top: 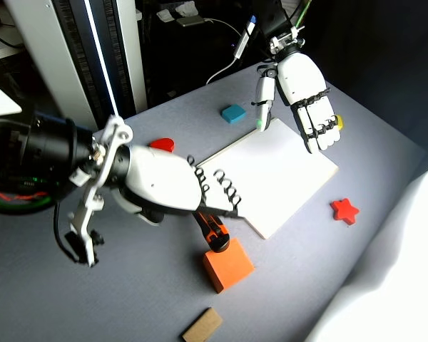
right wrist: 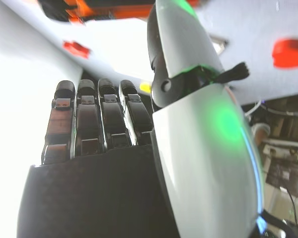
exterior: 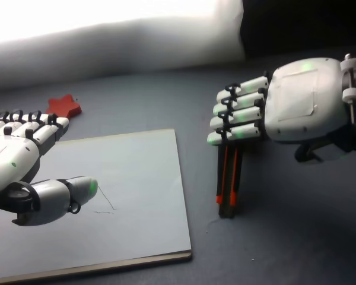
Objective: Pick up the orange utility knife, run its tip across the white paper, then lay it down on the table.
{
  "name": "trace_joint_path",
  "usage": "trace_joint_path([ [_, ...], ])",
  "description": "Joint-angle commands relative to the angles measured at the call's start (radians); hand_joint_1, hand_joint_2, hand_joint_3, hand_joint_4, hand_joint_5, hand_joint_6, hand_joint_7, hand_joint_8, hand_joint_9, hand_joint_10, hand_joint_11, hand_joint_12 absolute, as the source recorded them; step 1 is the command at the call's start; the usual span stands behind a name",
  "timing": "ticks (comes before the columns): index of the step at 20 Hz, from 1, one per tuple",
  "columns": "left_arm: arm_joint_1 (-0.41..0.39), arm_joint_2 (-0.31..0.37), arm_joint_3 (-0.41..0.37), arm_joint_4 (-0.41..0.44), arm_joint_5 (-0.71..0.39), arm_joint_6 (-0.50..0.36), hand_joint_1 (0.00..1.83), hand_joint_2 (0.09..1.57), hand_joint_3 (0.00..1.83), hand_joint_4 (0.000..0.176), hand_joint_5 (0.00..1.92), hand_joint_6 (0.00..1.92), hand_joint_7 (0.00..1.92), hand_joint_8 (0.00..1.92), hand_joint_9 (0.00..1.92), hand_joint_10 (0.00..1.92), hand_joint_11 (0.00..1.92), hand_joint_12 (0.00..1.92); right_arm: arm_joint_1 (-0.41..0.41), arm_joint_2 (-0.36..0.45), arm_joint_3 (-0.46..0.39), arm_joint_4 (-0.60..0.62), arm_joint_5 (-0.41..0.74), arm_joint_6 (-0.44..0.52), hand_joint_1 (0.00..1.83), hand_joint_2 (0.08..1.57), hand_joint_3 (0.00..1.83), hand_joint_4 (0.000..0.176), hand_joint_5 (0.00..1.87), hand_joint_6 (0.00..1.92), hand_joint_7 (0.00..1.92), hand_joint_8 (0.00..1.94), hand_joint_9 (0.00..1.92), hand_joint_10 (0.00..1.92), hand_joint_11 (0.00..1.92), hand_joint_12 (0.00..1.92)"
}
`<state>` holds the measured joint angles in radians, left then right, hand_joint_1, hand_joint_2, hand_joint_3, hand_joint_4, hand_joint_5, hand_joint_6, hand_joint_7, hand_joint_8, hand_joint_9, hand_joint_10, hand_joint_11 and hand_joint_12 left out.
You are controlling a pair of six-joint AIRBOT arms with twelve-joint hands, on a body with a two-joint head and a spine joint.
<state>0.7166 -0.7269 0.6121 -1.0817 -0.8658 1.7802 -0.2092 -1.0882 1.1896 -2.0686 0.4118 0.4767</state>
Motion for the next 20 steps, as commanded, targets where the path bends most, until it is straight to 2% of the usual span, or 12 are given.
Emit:
trace_joint_path([
  [1,-0.005,0.004,0.005,0.049,-0.092,0.002,0.03,1.25,0.0,0.0,0.0,0.0,0.0,0.0,0.0,0.0,0.01,0.02,0.009,-0.006,0.002,0.035,-0.02,0.006,1.19,1.08,0.0,0.0,0.0,0.0,0.0,0.0,0.0,0.0,0.0,0.0],
  [3,-0.006,0.002,0.008,0.048,-0.096,0.002,0.02,1.24,0.0,0.0,0.0,0.0,0.0,0.0,0.0,0.0,0.0,0.09,0.005,-0.034,0.023,0.034,-0.025,0.01,1.2,1.1,0.0,0.0,0.0,0.0,0.0,0.0,0.0,0.0,0.0,0.0],
  [5,-0.004,-0.002,0.01,0.044,-0.101,0.002,0.02,1.24,0.0,0.0,0.0,0.0,0.0,0.0,0.0,0.0,0.0,0.07,0.003,-0.069,0.047,0.029,-0.038,0.028,1.19,1.09,0.0,0.0,0.0,0.0,0.0,0.0,0.0,0.0,0.0,0.0],
  [8,-0.004,-0.007,0.013,0.044,-0.105,0.002,0.0,1.25,0.0,0.0,0.0,0.0,0.0,0.0,0.0,0.0,0.0,0.07,0.008,-0.114,0.074,-0.112,-0.037,0.178,1.2,1.1,0.0,0.0,0.0,0.0,0.0,0.0,0.0,0.0,0.0,0.0],
  [12,-0.005,-0.016,0.012,0.035,-0.121,0.002,0.0,1.25,0.0,0.0,0.0,0.0,0.0,0.0,0.0,0.0,0.0,0.09,0.014,-0.163,0.109,-0.204,-0.046,0.267,1.18,1.11,0.0,0.0,0.0,0.0,0.0,0.0,0.0,0.0,0.0,0.0],
  [20,-0.009,-0.028,0.01,0.034,-0.139,0.005,0.0,1.27,0.0,0.0,0.0,0.0,0.0,0.0,0.0,0.0,0.0,0.14,-0.006,-0.253,0.201,-0.222,-0.067,0.276,1.19,1.13,0.0,0.0,0.0,0.0,0.0,0.0,0.0,0.0,0.0,0.0],
])
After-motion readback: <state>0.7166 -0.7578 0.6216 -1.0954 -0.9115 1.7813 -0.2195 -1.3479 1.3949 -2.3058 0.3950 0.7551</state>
